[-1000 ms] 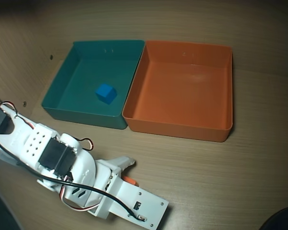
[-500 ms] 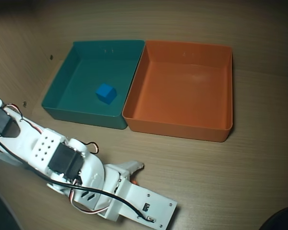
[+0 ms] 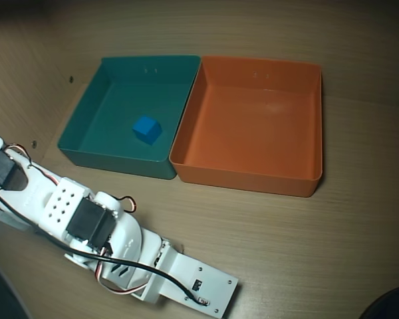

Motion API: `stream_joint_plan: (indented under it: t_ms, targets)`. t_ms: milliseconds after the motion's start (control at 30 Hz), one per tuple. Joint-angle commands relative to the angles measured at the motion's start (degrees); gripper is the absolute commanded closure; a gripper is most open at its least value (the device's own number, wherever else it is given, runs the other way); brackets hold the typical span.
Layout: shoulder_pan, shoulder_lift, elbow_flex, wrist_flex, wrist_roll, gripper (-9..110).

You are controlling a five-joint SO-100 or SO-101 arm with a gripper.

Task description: Grasp a cube and put it in the box.

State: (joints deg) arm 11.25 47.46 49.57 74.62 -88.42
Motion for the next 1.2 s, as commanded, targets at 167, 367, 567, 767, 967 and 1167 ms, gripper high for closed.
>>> stream_joint_plan:
  t_ms: [167,367,567,767,967,1167]
  targets:
    - [-1.1,2.9,-3.2,0.4,0.3,105]
    - [-1.3,7.6,-3.3,0.3,-0.2,108]
    - [-2.4,20.0,-3.3,0.1,-0.3,107]
    - [-5.1,30.1,-3.3,0.1,-0.3,107]
    - [-11.5,33.7,-3.3,0.1,-0.3,107]
    - [-19.2,33.3,-5.2,0.1,-0.3,107]
